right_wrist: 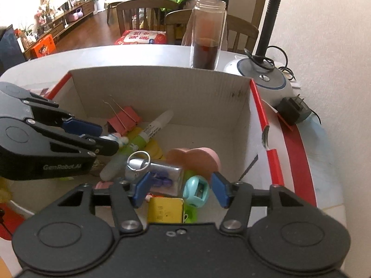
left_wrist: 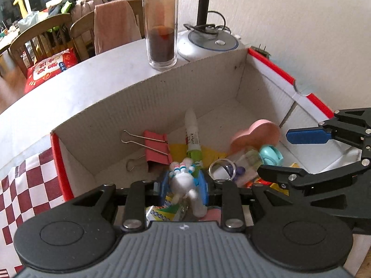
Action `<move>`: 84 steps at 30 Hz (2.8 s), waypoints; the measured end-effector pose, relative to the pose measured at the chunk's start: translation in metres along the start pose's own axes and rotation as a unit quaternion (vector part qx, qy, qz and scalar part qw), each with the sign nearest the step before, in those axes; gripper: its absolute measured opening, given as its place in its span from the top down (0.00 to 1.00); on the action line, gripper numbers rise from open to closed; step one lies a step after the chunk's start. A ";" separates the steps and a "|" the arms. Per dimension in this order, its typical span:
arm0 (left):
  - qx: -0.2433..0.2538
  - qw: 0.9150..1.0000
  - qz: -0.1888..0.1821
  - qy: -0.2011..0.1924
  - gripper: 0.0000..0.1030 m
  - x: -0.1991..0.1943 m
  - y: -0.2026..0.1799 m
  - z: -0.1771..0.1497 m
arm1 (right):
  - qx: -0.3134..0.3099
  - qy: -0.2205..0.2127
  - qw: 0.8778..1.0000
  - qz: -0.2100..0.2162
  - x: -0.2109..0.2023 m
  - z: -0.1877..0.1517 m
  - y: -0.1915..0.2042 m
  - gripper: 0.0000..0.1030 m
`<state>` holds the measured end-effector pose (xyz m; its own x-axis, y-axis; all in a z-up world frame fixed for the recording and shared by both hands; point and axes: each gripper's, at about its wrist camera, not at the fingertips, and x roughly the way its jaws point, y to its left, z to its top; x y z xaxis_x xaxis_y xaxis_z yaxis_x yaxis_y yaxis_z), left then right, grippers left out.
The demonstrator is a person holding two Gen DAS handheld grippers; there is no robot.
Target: Organize rigid objects
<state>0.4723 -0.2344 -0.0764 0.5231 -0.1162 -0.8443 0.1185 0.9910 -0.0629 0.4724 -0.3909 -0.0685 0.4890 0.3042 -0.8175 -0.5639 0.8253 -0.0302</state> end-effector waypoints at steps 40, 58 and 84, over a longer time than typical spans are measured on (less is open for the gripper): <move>0.038 0.983 -0.079 -0.160 0.28 -0.179 0.041 -0.094 | 0.084 -0.124 0.988 -0.025 -0.152 -0.045 0.112 0.04; 0.039 0.978 -0.060 -0.195 0.01 -0.222 0.043 -0.137 | 0.115 -0.197 0.972 -0.047 -0.204 -0.085 0.139 0.00; 0.010 0.974 -0.055 -0.218 0.00 -0.244 0.040 -0.164 | 0.164 -0.199 0.965 -0.048 -0.211 -0.120 0.144 0.00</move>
<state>0.2105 -0.1552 0.0398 0.8146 -0.2428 -0.5267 0.2080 0.9700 -0.1256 0.2086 -0.3936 0.0304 0.7823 0.3241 -0.5319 -0.2944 0.9449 0.1429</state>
